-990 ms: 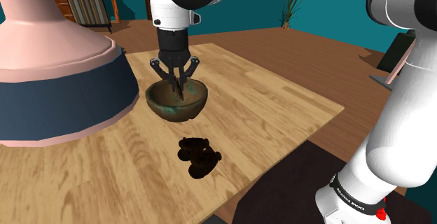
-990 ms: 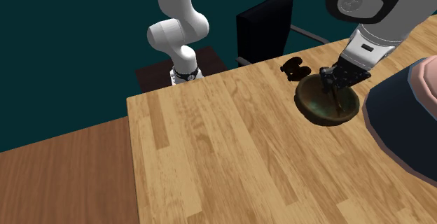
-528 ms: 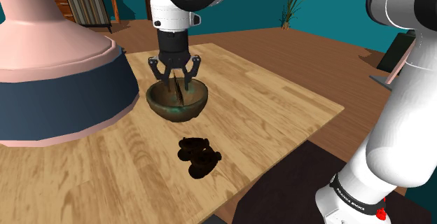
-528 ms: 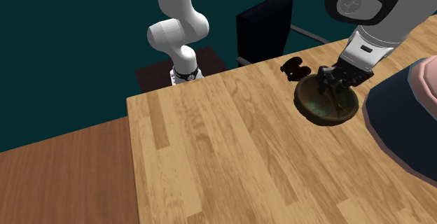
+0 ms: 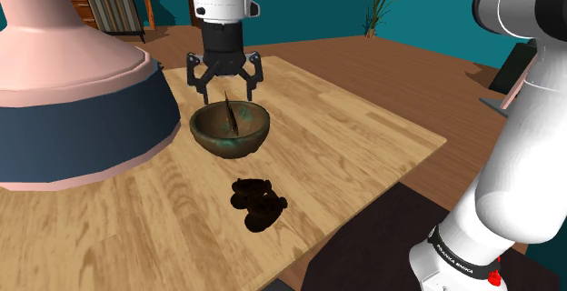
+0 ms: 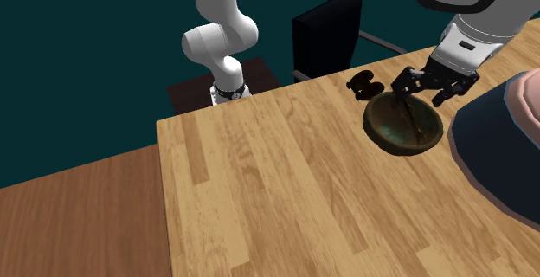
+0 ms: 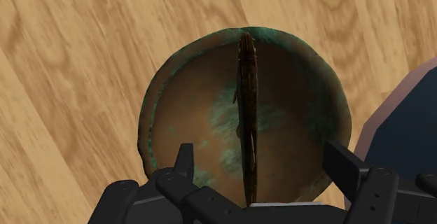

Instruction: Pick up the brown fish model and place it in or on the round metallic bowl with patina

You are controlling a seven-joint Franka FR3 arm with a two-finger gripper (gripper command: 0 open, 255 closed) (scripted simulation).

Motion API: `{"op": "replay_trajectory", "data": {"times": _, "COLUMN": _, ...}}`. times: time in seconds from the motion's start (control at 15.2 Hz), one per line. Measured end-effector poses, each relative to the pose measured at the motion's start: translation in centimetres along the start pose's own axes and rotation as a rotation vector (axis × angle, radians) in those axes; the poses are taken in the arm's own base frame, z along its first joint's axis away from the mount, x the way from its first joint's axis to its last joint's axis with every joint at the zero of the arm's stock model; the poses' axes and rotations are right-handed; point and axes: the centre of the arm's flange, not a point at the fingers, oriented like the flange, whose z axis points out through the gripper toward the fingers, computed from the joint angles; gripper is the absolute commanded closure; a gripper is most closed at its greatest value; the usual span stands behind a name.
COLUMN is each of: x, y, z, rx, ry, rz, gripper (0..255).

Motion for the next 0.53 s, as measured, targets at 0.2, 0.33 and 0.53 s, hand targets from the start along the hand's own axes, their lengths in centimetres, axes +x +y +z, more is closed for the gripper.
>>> {"op": "replay_trajectory", "data": {"times": 0.2, "x": 0.0, "y": 0.1, "z": -1.8, "rx": -0.001, "ry": 0.000, "rz": 0.000, "gripper": 0}}
{"op": "replay_trajectory", "data": {"times": 0.33, "x": 0.0, "y": 0.1, "z": -2.0, "rx": -0.001, "ry": -0.001, "rz": 0.000, "gripper": 0}}
{"op": "replay_trajectory", "data": {"times": 0.53, "x": 0.0, "y": 0.2, "z": -2.0, "rx": -0.001, "ry": -0.001, "rz": 0.000, "gripper": 0}}
